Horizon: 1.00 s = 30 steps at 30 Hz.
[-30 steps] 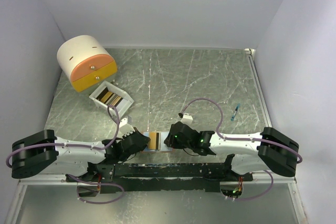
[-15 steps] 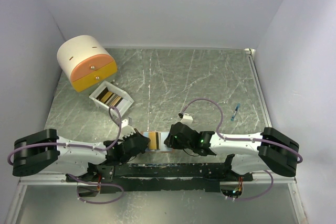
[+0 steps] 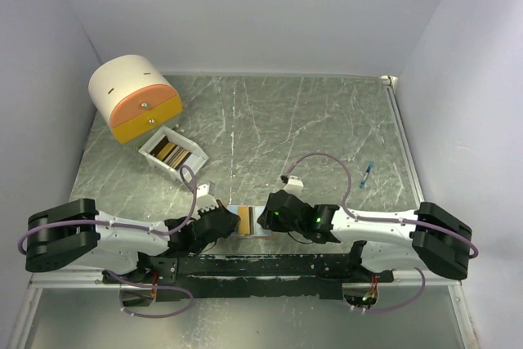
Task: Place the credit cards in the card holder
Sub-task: Insert the credit card into the card holder.
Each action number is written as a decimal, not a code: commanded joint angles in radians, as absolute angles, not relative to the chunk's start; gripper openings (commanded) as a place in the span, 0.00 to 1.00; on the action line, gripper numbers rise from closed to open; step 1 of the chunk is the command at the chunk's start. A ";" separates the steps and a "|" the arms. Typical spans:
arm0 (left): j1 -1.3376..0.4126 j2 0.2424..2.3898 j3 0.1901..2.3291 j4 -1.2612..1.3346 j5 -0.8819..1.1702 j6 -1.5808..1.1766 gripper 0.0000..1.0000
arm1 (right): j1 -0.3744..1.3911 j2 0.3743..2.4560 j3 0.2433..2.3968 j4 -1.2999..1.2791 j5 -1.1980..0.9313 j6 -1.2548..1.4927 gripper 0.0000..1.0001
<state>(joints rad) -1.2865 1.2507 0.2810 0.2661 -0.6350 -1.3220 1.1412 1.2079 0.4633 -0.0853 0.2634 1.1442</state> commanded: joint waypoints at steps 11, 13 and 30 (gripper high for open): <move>-1.296 1.182 0.309 0.223 -0.587 -1.277 0.38 | 1.121 1.134 0.469 -0.200 0.338 1.121 0.36; -1.296 1.155 0.306 0.193 -0.593 -1.275 0.40 | 1.118 1.129 0.469 -0.208 0.341 1.120 0.36; -1.294 1.227 0.336 0.209 -0.597 -1.222 0.57 | 1.095 1.192 0.465 -0.166 0.323 1.101 0.34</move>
